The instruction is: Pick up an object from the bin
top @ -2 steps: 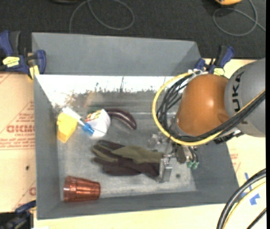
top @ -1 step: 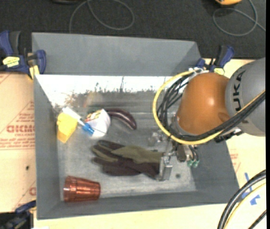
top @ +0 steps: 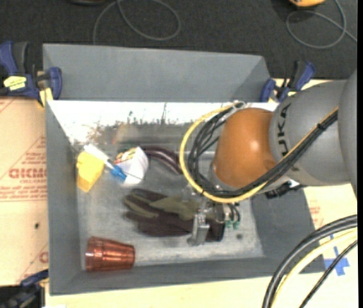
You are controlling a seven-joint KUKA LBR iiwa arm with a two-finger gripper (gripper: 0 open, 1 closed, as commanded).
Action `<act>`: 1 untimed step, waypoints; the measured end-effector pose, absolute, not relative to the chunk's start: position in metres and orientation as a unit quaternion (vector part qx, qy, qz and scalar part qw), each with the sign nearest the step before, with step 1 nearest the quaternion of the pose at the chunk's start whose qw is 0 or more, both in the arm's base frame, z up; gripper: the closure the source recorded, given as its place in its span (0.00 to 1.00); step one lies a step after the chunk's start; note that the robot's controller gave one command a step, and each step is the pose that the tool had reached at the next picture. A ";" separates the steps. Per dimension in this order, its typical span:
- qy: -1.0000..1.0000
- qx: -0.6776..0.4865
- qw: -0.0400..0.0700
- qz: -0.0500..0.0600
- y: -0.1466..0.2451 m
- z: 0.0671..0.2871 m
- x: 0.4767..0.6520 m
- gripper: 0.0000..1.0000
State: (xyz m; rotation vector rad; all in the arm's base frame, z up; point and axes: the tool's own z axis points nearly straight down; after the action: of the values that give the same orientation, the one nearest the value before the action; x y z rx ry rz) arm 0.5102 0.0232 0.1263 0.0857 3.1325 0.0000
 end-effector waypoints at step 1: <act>0.993 0.118 0.003 0.000 0.067 0.106 0.510 1.00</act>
Offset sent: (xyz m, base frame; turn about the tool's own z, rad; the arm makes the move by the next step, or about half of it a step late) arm 0.0000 0.0000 0.0000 0.0000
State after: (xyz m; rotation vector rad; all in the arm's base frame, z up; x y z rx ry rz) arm 0.5103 0.0672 0.1058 0.3705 3.1139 0.0015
